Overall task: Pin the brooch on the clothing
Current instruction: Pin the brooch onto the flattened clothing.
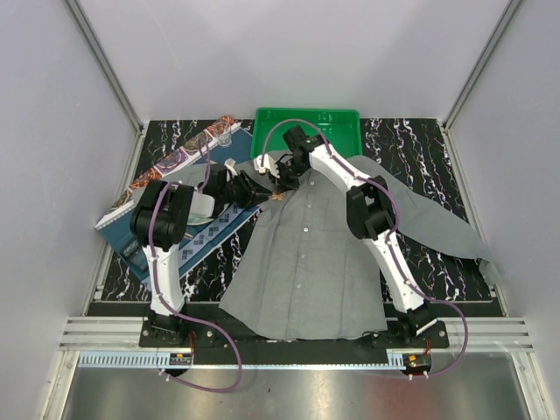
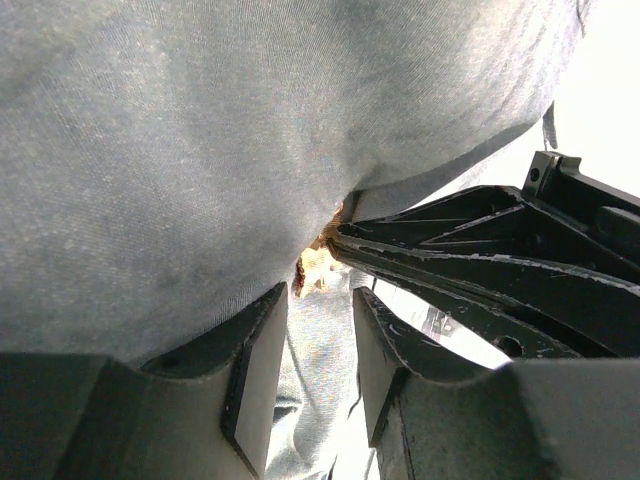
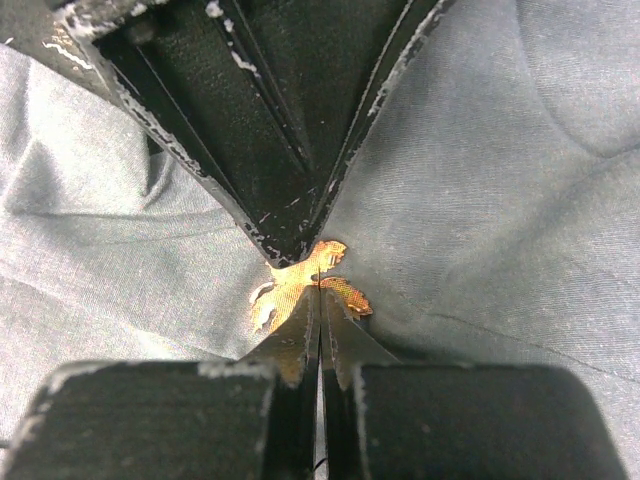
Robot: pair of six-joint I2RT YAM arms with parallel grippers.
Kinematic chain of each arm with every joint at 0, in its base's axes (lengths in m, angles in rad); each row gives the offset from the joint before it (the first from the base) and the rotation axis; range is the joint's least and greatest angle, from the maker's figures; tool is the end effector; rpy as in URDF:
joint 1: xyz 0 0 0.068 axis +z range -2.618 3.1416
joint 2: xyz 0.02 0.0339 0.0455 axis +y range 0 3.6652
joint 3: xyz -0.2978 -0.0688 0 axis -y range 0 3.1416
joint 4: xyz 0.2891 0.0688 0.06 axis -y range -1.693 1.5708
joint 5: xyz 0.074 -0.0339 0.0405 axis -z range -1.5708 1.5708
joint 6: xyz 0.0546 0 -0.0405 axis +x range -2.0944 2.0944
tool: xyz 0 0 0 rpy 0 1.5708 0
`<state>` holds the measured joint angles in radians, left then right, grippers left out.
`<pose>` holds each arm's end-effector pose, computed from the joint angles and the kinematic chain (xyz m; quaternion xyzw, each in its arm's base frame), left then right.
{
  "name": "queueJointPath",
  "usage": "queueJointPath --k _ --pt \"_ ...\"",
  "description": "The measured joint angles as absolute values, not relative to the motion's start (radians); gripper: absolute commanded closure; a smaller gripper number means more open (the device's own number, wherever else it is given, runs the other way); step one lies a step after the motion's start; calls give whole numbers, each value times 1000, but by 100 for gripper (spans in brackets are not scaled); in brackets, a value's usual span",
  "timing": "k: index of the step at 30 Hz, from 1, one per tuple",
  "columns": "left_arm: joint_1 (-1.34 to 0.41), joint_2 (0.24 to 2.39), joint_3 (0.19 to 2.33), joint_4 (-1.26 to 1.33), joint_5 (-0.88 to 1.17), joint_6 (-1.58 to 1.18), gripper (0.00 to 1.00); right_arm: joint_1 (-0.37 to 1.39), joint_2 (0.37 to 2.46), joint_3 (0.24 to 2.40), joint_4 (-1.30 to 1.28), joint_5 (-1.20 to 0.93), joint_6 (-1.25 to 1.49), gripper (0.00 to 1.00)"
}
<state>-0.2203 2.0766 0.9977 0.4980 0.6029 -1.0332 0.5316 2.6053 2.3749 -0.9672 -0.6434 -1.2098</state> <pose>0.4355 -0.1292 0.0822 -0.2027 0.8276 -0.4776 0.2141 0.5127 0.3395 0.1485 -0.7507 0.5558 0.2345 0.2693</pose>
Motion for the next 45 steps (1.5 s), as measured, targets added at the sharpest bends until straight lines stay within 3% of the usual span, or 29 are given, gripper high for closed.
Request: queueJointPath --k 12,24,32,45 --pt "-234 2099 1006 533 604 -1084 52 510 2589 2314 -910 -702 -1182 100" --pt "-252 2113 1085 407 583 -1091 62 509 2554 2248 -876 -699 -1248 100" --pt "-254 2111 1093 412 591 -1079 43 502 2549 2241 -875 -700 -1253 100" --pt "-232 1953 908 472 565 -1022 46 480 2583 2320 -890 -706 -960 100"
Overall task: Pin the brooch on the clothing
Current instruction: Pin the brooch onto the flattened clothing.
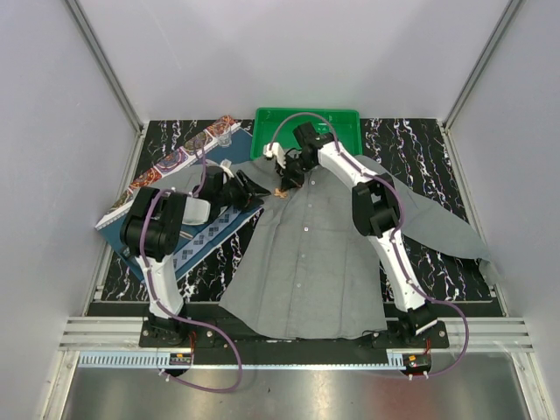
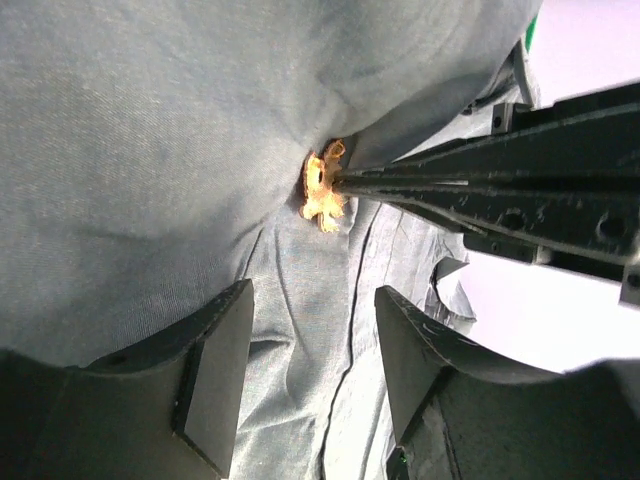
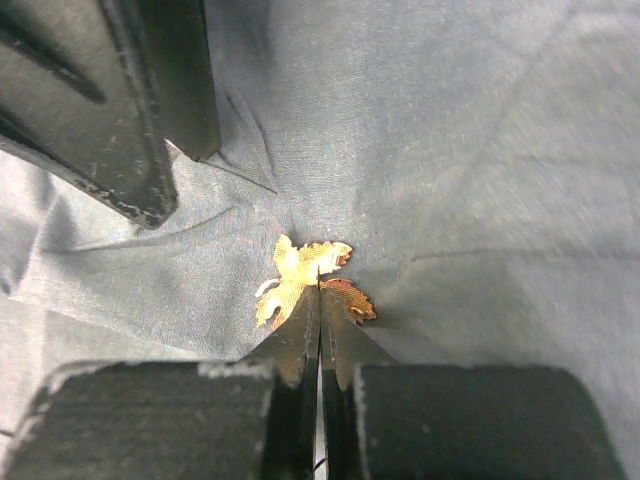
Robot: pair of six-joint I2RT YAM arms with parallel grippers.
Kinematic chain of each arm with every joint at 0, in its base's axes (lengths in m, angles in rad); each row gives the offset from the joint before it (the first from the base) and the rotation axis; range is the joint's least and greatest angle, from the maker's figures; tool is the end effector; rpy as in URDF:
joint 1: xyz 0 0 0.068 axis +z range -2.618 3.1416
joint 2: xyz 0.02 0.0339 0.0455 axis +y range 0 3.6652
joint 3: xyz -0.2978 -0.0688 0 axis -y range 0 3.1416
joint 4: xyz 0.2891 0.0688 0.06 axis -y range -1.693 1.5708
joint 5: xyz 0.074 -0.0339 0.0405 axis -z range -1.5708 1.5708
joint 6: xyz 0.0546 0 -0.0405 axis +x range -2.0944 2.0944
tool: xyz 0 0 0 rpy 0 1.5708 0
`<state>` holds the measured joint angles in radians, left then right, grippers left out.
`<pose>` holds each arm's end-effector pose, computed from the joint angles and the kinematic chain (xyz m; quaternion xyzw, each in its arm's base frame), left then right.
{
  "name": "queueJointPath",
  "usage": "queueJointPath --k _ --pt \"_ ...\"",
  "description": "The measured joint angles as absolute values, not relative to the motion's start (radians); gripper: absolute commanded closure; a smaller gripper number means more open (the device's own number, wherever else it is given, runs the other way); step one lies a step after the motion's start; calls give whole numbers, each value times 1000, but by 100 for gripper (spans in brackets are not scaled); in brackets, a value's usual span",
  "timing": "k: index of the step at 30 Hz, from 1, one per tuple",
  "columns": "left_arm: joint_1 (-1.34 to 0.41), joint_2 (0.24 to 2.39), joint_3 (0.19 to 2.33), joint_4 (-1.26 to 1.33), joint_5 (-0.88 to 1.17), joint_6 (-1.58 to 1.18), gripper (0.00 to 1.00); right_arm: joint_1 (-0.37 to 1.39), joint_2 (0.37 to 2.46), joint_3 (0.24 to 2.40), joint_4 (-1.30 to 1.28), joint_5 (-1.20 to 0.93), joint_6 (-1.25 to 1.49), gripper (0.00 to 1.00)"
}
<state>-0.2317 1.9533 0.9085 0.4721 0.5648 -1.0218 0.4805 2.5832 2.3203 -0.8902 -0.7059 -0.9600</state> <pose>0.4110 -0.1270 0.1048 -0.2014 0.8296 -0.4678 0.2288 0.5283 0.3153 0.1485 -0.6593 0.6427 0.2823 0.2693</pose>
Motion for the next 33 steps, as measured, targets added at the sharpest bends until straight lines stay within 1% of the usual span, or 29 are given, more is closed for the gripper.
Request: queueJointPath --k 4,7,12,17,21,23,26,30,33 --pt "-239 1958 895 548 567 -1048 47 447 2586 2326 -878 -751 -800 100" --pt "-248 1999 925 608 569 -1077 50 417 2586 2320 -845 -781 -697 100" --pt "-267 2093 1000 649 566 -1130 48 387 2586 2304 -796 -819 -584 100" --pt "-284 2149 1021 701 562 -1195 47 385 2585 2242 -712 -834 -498 100" --pt "-292 2163 1021 739 559 -1227 53 392 2574 2180 -645 -847 -443 100" --pt "-294 2164 1021 760 559 -1242 60 399 2550 2136 -606 -832 -424 100" --pt "-294 2166 1021 776 557 -1250 62 410 2508 2062 -548 -802 -412 100" --pt "-289 2176 1019 780 545 -1247 50 426 2469 1996 -489 -758 -386 100" --pt "-284 2176 1010 778 533 -1243 45 428 2438 1942 -434 -736 -348 100"
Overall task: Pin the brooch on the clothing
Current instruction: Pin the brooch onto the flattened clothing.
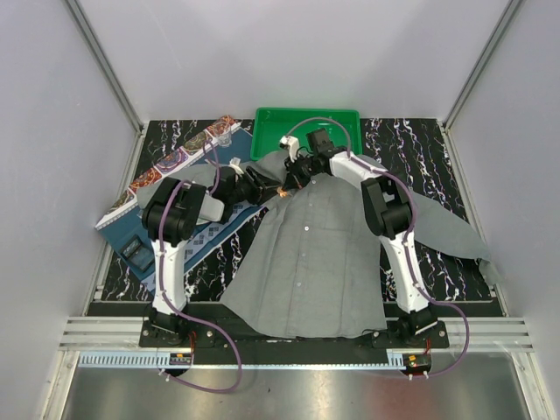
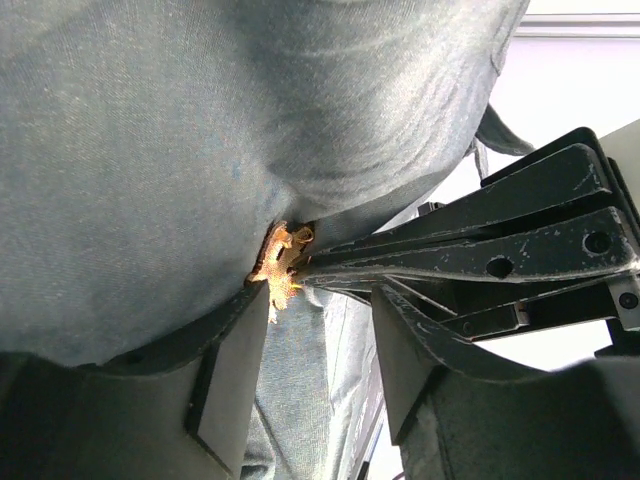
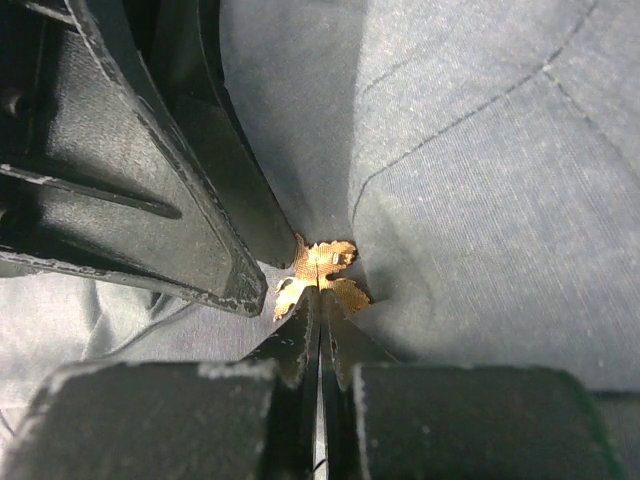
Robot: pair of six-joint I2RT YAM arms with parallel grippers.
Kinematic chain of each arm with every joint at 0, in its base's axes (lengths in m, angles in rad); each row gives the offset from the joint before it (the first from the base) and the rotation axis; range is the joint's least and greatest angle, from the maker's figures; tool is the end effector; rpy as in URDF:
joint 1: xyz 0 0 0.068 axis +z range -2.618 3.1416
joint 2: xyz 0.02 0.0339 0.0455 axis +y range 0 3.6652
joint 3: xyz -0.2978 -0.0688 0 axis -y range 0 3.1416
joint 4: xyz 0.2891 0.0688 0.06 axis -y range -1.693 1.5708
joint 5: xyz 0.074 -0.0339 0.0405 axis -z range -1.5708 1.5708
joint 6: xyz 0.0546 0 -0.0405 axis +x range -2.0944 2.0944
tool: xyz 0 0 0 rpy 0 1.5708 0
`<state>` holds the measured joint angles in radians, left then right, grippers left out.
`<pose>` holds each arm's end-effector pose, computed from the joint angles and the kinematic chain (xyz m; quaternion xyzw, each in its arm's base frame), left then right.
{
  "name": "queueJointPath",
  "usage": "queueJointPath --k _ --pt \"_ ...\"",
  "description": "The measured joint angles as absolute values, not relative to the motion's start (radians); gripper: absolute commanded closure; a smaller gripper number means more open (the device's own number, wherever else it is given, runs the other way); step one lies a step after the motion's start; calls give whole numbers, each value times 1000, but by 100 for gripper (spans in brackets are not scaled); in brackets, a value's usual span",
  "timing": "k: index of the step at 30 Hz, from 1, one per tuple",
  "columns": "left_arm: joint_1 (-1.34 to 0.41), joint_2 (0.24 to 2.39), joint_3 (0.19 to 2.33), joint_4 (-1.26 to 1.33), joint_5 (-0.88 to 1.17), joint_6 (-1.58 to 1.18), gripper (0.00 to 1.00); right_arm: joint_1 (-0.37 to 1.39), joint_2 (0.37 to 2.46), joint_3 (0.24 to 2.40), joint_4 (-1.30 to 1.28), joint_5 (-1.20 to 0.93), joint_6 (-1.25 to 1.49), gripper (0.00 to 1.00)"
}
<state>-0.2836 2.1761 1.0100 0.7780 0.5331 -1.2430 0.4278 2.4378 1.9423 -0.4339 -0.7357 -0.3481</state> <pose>0.4439 -0.1583 0.0705 -0.2393 0.7783 -0.5298 0.2374 0.5293 0.2816 0.1298 -0.4399 0.7768 0.3527 0.2803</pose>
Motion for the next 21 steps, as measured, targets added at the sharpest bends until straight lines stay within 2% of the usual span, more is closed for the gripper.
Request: queueJointPath --k 9,12,21 --pt "-287 2139 957 800 490 -1234 44 416 2352 1758 -194 -724 -157 100" --pt "-287 2134 945 802 485 -1235 45 405 2337 1724 -129 -723 -112 100" --pt "-292 2172 952 890 484 -1270 42 387 2324 1698 -64 -727 -43 100"
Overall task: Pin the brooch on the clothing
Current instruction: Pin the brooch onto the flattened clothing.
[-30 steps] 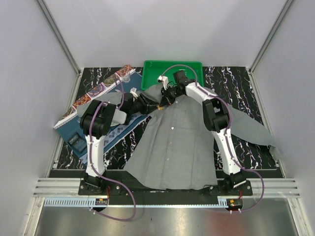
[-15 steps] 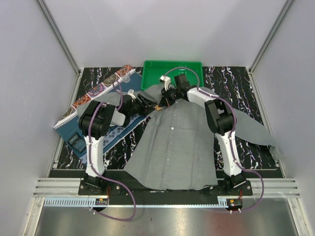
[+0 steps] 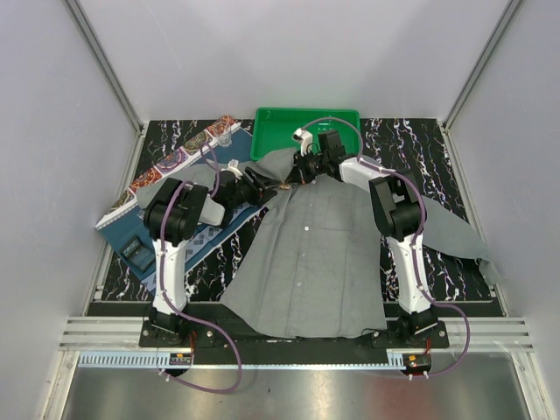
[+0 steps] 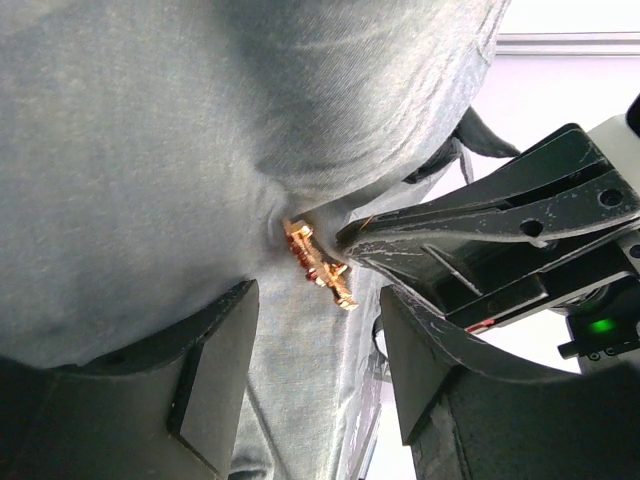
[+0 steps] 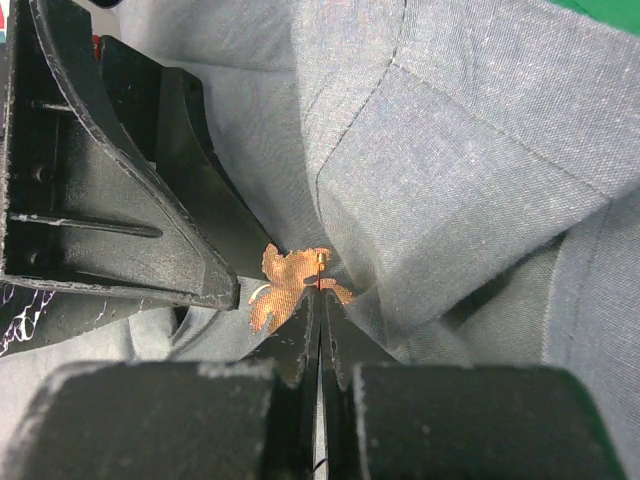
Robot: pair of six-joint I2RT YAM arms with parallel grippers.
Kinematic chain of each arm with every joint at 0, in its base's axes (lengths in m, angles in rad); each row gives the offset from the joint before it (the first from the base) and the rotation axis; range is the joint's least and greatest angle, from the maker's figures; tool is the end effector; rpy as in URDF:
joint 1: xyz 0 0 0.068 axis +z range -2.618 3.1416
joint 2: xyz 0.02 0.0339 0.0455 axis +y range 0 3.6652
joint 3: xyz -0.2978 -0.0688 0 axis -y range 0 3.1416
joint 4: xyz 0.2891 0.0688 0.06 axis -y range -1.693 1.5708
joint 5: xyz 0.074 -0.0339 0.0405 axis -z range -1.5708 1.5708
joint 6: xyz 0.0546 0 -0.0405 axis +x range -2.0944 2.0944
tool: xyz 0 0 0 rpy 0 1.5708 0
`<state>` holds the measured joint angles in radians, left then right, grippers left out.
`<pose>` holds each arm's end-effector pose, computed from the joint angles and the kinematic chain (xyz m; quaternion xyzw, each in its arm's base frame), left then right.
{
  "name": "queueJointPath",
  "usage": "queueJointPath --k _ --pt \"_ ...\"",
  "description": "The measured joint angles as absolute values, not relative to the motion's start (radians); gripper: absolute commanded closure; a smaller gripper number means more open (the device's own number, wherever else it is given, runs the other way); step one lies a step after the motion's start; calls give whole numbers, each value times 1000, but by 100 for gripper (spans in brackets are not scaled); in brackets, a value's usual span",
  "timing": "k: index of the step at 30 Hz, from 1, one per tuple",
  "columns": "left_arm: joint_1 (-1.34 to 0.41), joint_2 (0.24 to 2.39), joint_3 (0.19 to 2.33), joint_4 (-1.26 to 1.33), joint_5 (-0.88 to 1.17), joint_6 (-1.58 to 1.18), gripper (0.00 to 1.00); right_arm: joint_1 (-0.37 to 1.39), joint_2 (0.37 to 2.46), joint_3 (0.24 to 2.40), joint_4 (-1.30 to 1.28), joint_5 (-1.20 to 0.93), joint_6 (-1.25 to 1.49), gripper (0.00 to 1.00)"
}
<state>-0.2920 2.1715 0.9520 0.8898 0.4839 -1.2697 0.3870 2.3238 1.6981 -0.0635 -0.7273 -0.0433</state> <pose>0.4331 -0.1567 0.0688 -0.2479 0.7628 -0.5358 0.2638 0.5250 0.2532 0.1371 -0.3287 0.7934 0.3851 0.3379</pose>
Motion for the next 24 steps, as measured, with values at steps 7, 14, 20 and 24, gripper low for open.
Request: queueJointPath --k 7,14,20,24 --pt "-295 2205 970 939 488 -1309 48 394 2324 1700 -75 -727 -52 100" --pt "-297 2242 991 981 499 -1318 58 434 2324 1700 -106 -691 -98 100" --pt "-296 2271 1007 1005 502 -1327 70 438 2324 1700 -129 -653 -128 100" --pt "-296 2292 1024 1011 501 -1330 83 440 2324 1701 -148 -648 -139 100"
